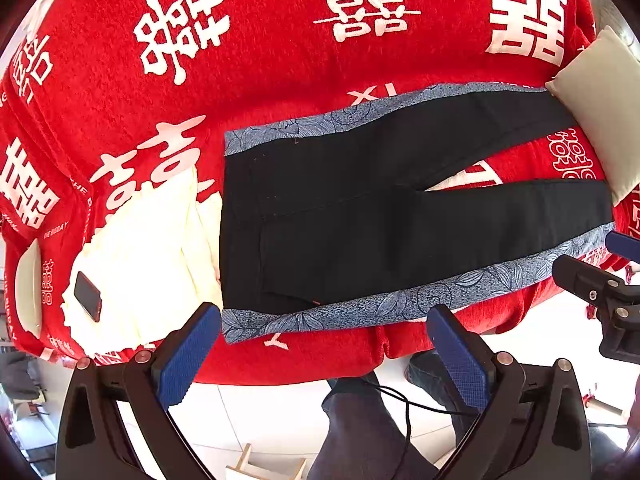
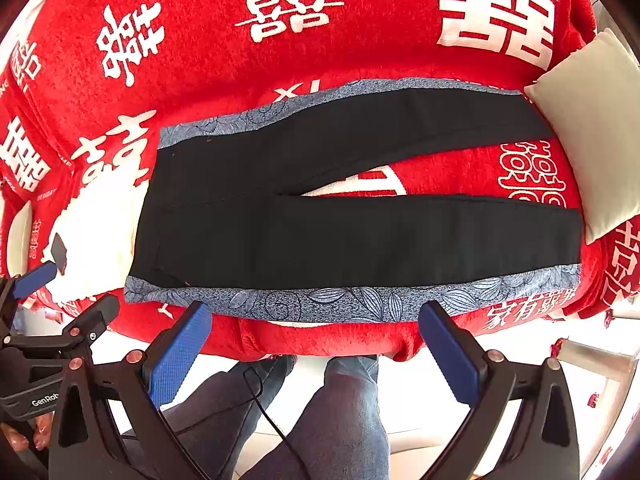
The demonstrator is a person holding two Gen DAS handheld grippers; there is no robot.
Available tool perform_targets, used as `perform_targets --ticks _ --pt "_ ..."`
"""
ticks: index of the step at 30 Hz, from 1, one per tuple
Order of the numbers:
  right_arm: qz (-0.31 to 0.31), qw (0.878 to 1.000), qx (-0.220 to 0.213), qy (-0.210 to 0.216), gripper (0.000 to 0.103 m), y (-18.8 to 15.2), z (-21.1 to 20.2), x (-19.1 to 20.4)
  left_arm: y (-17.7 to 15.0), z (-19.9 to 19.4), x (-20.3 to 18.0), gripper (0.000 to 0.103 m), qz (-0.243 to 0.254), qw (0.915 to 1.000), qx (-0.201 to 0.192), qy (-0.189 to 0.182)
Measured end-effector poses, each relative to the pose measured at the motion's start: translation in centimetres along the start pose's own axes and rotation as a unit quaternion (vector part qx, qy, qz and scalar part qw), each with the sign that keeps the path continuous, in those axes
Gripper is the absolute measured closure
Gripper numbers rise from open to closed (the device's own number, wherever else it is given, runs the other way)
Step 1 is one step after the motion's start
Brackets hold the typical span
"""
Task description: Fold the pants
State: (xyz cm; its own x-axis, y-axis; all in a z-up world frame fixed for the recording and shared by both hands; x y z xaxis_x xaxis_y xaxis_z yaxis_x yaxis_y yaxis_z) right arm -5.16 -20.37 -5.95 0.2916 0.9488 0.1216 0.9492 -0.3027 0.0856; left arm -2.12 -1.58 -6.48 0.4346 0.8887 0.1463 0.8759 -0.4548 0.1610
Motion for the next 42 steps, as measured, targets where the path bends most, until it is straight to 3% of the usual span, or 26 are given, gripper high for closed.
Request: perform_targets --ticks 8,13,19,23,30,33,38,42 --pt "-0.013 1.0 0.008 0.008 0.0 0.2 0.2 -0.9 -0.1 -0.2 -1.1 0.0 -0.008 0.9999 0.008 0.005" --pt "-0.028 0.999 0.016 0.013 0.0 0.2 0.5 -1.6 -0.7 -0.3 -1.8 0.0 -0.04 0.9991 0.01 0.004" --pt "-0.02 0.995 0.039 0.086 0.0 -0.3 1.0 -1.9 -1.7 0.7 -1.9 0.0 -0.093 0.9955 0.014 -0.013" --pt "0.029 0.989 0.067 0.132 0.0 -0.9 2.4 -2.7 -2.8 1.9 -0.9 0.0 -0.135 0.9903 0.022 -0.025" --pt "0.118 0.961 0.118 0.22 0.0 -4.1 8.0 -2.3 -4.7 7.3 0.9 0.0 -0.173 0.9827 0.038 -0.053" --pt "0.172 0.936 0.143 0.271 0.0 -6.3 12.0 -1.7 -5.8 11.3 1.0 0.0 -0.188 0.9783 0.047 -0.075" --pt "0.232 0.911 0.132 0.313 0.002 -7.7 16.6 -2.3 -7.7 16.3 0.2 0.0 -0.219 0.9654 0.053 -0.132" --pt "0.263 0.896 0.109 0.339 0.03 -7.7 18.7 -3.2 -8.4 18.1 -0.6 0.0 -0.228 0.958 0.038 -0.17"
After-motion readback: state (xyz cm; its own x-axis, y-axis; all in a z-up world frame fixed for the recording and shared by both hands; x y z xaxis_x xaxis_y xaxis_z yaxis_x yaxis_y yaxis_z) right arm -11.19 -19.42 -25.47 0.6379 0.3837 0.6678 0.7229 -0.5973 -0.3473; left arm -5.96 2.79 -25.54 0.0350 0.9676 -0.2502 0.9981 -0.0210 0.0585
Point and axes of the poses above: each gripper's, at about its wrist camera, not at the fingertips, and z roughly the way its jaws point, x to its left, y to its top, the point moved 10 cm from there along z, roughly the way its jaws point, and after that the axes turned 8 degrees about z, right-handed, at the moved point
